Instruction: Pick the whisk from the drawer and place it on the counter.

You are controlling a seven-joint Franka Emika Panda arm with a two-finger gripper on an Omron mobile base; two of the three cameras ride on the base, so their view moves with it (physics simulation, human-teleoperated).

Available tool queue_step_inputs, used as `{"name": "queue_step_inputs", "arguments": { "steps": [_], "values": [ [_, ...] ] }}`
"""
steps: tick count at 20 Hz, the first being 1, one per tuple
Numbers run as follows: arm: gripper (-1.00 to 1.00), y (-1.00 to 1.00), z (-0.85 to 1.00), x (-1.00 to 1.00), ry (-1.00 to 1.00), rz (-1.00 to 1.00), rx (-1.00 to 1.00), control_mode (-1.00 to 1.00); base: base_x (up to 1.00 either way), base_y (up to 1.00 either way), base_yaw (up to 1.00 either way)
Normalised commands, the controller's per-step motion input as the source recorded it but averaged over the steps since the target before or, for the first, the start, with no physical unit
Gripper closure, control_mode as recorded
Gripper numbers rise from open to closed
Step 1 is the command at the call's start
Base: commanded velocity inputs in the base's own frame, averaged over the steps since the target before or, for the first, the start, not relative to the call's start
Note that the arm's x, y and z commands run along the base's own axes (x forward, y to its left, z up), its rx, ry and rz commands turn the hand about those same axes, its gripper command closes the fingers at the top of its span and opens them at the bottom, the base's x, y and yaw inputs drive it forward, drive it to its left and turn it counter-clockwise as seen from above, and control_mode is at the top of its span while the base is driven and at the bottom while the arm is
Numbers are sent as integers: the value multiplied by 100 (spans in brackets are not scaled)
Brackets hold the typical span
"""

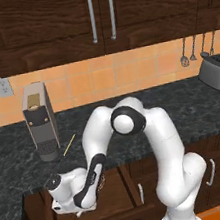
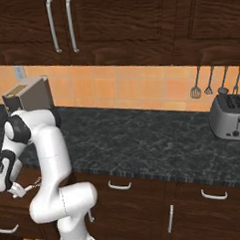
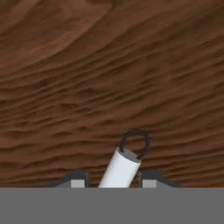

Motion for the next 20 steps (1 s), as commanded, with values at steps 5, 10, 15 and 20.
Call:
{"name": "queue_step_inputs", "arguments": {
  "steps": [5, 10, 15, 20],
  "values": [
    [100, -40, 62, -40, -1, -16, 7, -100, 0, 0, 0],
    [100, -3, 100, -41, -1, -37, 7, -100, 0, 0, 0],
    [100, 18, 100, -48, -2, -34, 4, -100, 0, 0, 0],
    [100, 20, 100, 26, -15, -14, -7, -100, 0, 0, 0]
  ]
}}
